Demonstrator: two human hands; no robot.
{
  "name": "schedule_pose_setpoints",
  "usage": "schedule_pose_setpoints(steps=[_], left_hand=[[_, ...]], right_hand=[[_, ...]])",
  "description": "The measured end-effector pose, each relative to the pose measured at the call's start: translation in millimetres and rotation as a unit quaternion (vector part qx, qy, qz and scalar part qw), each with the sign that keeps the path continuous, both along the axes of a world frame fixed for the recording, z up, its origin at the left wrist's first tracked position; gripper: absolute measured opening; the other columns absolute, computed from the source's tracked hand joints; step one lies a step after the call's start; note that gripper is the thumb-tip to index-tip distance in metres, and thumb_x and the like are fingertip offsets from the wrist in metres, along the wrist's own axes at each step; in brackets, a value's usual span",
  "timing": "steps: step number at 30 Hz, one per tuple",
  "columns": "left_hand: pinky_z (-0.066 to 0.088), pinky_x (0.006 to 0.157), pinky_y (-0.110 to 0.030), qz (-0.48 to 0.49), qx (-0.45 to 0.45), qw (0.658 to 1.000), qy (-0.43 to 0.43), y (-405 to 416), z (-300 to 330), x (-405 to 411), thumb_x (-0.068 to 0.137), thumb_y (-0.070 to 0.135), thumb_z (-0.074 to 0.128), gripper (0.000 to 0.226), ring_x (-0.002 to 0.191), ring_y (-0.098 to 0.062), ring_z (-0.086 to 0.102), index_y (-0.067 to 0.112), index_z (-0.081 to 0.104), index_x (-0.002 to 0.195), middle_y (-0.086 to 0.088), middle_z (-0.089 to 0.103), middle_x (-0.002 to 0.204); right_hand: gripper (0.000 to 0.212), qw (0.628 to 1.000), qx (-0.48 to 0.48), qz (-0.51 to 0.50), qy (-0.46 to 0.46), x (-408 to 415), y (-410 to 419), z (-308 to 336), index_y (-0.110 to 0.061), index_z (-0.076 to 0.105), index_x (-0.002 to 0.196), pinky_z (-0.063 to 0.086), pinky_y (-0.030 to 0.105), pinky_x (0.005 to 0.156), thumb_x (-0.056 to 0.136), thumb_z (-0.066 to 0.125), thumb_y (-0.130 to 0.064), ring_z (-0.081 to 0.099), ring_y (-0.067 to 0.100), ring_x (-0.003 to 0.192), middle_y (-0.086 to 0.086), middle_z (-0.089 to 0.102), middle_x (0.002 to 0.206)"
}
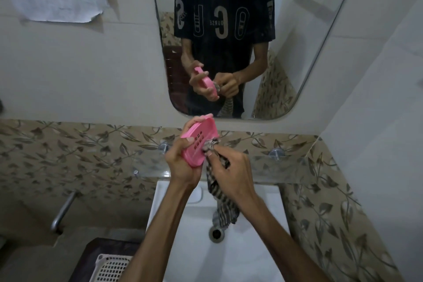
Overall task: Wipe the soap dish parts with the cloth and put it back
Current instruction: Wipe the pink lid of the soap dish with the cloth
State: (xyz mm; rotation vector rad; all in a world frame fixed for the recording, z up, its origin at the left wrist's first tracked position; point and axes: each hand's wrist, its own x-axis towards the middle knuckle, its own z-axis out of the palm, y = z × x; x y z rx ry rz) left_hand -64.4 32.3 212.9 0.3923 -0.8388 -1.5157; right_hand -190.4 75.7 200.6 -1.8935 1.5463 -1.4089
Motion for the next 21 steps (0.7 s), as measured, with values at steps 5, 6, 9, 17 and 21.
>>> schedule_pose_setpoints(steps=[5,6,9,17,21], left_hand=[[0.042,0.099,-0.057,0.016,0.023,1.0,-0.011,-0.4,2.7,0.9,0.067,0.041,0.075,0.075,0.124,-0.051,0.044,0.006,0.057,0.132,-0.035,0.046,0.149],[0.047,0.093,-0.051,0.019,0.019,0.999,-0.019,0.6,3.8,0.9,0.067,0.041,0.075,0.077,0.122,-0.05,0.044,0.006,0.057,0.133,-0.037,0.044,0.15],[0.053,0.079,-0.039,0.039,0.004,0.999,-0.023,-0.1,5.6,1.5,0.074,0.036,0.069,0.075,0.118,-0.044,0.046,0.008,0.053,0.142,-0.029,0.047,0.152],[0.054,0.088,-0.036,0.018,0.059,0.997,-0.041,8.0,9.9,3.9,0.078,0.042,0.07,0.083,0.108,-0.026,0.063,0.012,0.05,0.153,-0.016,0.061,0.146],[0.059,0.078,-0.041,-0.05,0.171,0.983,-0.031,7.5,23.9,22.8,0.068,0.045,0.087,0.072,0.094,-0.038,0.066,-0.004,0.069,0.117,-0.027,0.067,0.103]], right_hand=[[0.014,0.998,0.005,0.063,-0.017,9.3,6.8,2.7,-0.014,0.073,0.086,0.055,0.038,0.068,0.098,0.066,-0.014,0.066,0.015,0.071,-0.003,0.073,0.08],[0.015,0.998,0.016,0.059,-0.028,8.5,6.0,1.4,-0.012,0.072,0.085,0.054,0.04,0.067,0.098,0.066,-0.016,0.065,0.018,0.07,-0.001,0.072,0.079],[0.018,0.993,0.032,0.088,-0.071,17.7,9.6,-1.0,-0.015,0.067,0.083,0.052,0.034,0.058,0.097,0.068,-0.027,0.061,0.016,0.062,-0.002,0.066,0.072],[0.012,0.989,-0.082,0.123,-0.003,12.2,-3.1,-5.2,-0.004,0.076,0.103,0.059,0.04,0.073,0.094,0.077,-0.012,0.07,0.021,0.083,0.007,0.075,0.096],[0.014,0.967,-0.178,0.122,0.134,-8.6,-12.8,-1.6,-0.007,0.077,0.102,0.06,0.035,0.066,0.089,0.074,-0.004,0.071,0.025,0.081,0.004,0.074,0.103]])
